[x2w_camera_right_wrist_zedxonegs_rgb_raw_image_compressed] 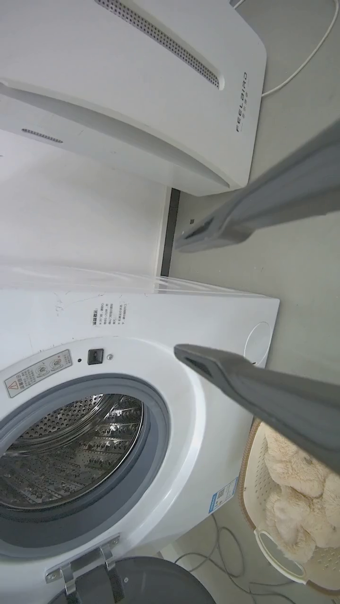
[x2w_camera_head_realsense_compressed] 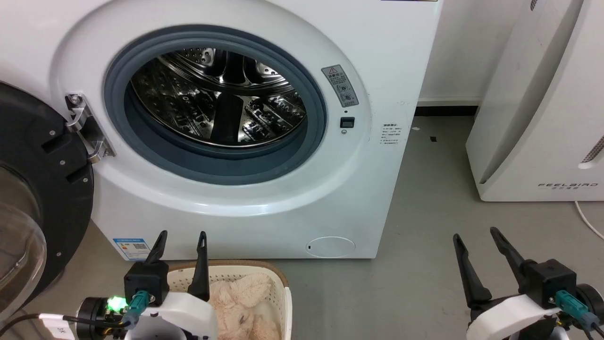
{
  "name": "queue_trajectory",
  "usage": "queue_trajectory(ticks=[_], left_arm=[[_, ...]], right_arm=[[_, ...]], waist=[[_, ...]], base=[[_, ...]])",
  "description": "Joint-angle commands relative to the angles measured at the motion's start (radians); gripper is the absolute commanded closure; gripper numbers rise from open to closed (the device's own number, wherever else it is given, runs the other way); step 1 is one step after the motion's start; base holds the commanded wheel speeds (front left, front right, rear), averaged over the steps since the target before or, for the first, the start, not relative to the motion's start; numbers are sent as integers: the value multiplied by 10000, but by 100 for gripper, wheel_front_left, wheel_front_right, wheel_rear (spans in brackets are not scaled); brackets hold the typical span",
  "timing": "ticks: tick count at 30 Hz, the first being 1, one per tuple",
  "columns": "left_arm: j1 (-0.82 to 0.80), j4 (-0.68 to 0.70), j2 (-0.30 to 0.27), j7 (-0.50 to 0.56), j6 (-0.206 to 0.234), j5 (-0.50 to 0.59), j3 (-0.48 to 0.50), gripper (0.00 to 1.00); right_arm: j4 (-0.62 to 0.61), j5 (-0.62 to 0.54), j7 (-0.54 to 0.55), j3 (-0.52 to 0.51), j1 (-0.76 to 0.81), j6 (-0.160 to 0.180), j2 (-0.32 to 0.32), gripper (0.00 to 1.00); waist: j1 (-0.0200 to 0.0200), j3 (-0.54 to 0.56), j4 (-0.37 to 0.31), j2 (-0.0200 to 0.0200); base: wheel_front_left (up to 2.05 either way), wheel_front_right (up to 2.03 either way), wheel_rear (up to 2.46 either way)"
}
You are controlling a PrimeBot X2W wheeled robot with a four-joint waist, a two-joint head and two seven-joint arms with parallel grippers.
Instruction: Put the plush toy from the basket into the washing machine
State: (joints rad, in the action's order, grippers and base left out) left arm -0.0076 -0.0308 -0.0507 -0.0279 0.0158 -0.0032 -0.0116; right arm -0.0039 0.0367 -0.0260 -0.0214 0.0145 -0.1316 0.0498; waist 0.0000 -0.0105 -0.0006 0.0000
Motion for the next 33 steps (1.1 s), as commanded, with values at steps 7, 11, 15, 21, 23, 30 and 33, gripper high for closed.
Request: queue_trajectory(ticks=[7,11,15,21,23,30,33], left_arm=[[-441,-474,-143,-209,63,8,-105,0],[-671,-825,-243,-293,50,34,-170,0],[-946,-1308,-365,-377,30,78,-258,0],[-1460,-2202,-573,-502,-18,166,-422,0],[-1653,-2515,-634,-543,-23,181,-465,0],[-2366,-3713,-855,-648,-156,253,-678,0],[-2695,-4224,-972,-607,-247,300,-793,0]], right_arm=[[-39,248,-231,-120,-60,2,1,0],[-49,338,-315,-166,-119,2,1,0],[-55,422,-399,-208,-197,2,1,0],[-76,555,-524,-275,-347,3,1,0],[-84,602,-565,-291,-408,3,1,0],[-105,780,-712,-341,-655,3,2,0],[-116,858,-774,-376,-772,4,2,0]], waist=[[0,-178,-26,0],[0,-353,-55,0],[0,-560,-92,0],[0,-924,-166,0],[0,-1059,-194,0],[0,-1611,-314,0],[0,-1870,-362,0]], base=[[0,0,0],[0,0,0],[0,0,0],[0,0,0],[0,0,0],[0,0,0],[0,0,0]])
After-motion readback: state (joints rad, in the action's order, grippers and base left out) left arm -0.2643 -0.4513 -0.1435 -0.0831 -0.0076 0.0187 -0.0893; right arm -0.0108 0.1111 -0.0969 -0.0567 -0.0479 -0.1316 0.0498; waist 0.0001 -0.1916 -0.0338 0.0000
